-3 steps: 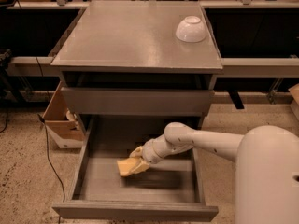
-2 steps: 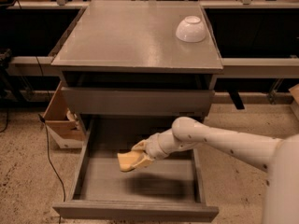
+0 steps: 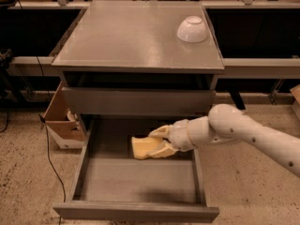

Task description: Pick sponge from middle drawer and place on counter

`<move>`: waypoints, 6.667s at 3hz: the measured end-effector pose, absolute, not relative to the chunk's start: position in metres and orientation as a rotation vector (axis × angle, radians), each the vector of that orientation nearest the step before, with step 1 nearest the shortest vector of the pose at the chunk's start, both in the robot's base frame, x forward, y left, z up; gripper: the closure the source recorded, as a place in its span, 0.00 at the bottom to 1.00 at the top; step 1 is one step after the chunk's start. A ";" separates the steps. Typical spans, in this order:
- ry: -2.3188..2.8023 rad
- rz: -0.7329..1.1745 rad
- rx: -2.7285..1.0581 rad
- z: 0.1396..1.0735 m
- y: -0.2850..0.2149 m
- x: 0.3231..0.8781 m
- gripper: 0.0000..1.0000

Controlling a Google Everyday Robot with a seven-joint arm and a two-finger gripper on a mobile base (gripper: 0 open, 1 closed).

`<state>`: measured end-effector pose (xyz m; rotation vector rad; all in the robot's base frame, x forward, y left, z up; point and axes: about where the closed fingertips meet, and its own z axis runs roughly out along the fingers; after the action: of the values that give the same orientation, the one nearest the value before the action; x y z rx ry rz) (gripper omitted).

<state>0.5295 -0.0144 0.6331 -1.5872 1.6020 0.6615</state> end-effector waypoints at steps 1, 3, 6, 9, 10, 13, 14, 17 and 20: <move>1.520 0.627 -1.522 0.716 -0.075 0.517 1.00; 1.436 0.619 -1.577 0.737 -0.043 0.516 1.00; 1.039 0.460 -1.726 0.890 0.052 0.545 1.00; 0.829 0.380 -1.723 0.949 0.110 0.587 1.00; 0.791 0.303 -1.732 0.949 0.115 0.617 1.00; 0.676 0.020 -1.786 0.951 0.080 0.725 1.00; 0.665 -0.026 -1.825 0.937 0.069 0.757 1.00; 0.784 -0.076 -1.882 0.894 0.032 0.797 0.44; 0.829 -0.083 -1.799 0.902 0.019 0.779 0.00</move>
Offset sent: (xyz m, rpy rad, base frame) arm -0.0086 -0.0499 0.0725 0.0610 -0.0751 -0.0216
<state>0.7793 0.0192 0.9019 -1.7995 0.8290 -0.0830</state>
